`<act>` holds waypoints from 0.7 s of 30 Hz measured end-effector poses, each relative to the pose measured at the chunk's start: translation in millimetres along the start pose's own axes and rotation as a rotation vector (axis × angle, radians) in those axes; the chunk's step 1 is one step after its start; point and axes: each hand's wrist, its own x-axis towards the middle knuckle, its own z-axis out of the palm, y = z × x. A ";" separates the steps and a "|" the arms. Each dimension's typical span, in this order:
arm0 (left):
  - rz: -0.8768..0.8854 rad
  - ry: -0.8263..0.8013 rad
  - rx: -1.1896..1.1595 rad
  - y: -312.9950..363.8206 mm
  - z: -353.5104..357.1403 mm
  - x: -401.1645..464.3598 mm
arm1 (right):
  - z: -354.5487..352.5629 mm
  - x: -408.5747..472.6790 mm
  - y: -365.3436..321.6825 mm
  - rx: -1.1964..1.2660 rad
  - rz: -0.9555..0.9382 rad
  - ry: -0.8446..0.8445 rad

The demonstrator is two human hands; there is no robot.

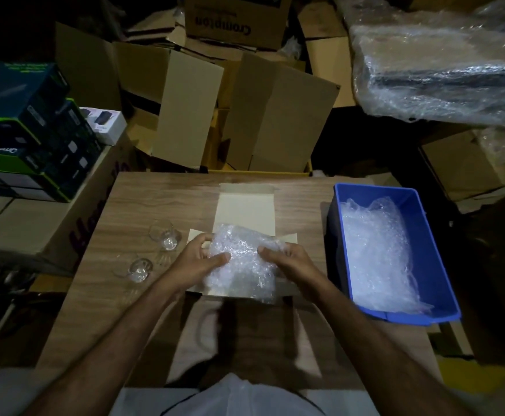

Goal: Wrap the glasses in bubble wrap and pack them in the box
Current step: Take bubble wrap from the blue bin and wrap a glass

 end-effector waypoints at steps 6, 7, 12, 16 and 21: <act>0.105 0.234 0.408 -35.8 17.4 30.6 | 18.3 23.0 33.0 -0.201 -0.135 0.270; 0.126 0.242 0.474 -41.5 21.7 33.6 | 21.8 25.2 34.7 -0.304 -0.195 0.298; 0.159 0.176 1.014 -60.3 35.4 45.1 | 27.4 43.3 48.1 -0.862 -0.366 0.232; 0.196 0.136 1.416 -63.2 33.7 53.8 | 28.8 63.5 54.5 -1.218 -0.336 0.143; 0.288 0.117 1.500 -74.1 27.3 56.7 | 37.4 65.5 55.5 -1.481 -0.439 0.245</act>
